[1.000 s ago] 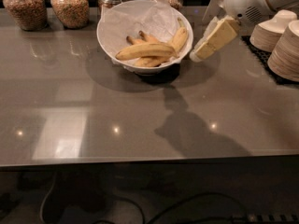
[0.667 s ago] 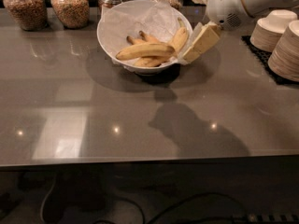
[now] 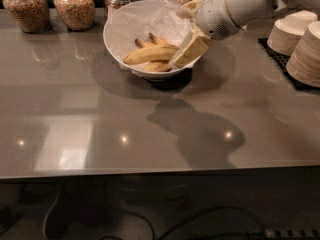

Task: Pick banana from white bowl

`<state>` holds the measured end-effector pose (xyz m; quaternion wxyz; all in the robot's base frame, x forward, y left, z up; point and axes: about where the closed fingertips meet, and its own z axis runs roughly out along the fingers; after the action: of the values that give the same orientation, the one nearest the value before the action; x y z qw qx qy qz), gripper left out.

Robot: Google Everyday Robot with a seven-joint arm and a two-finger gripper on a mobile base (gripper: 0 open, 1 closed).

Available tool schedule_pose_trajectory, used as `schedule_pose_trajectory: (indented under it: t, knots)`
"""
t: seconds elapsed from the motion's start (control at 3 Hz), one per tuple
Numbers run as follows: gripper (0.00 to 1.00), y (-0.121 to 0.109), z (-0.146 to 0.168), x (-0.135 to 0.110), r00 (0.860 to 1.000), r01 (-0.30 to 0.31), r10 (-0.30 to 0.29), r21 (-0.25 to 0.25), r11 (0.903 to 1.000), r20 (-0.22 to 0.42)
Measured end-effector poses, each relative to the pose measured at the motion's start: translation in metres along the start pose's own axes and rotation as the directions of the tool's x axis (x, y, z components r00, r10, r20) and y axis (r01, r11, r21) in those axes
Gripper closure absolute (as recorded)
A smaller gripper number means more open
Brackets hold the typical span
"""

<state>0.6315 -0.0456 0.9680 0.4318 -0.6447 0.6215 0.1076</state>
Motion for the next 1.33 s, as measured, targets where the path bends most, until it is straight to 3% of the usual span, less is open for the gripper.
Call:
schedule_pose_trajectory:
  t: [0.33, 0.67, 1.33]
  knots:
    - [0.42, -0.006, 0.017, -0.002, 1.000, 0.011, -0.011, -0.005, 0.9999, 0.020]
    - [0.51, -0.009, 0.029, 0.000, 1.000, 0.006, -0.006, -0.010, 0.9999, 0.026]
    - [0.44, -0.010, 0.050, 0.009, 0.999, -0.029, 0.030, -0.028, 0.9992, 0.016]
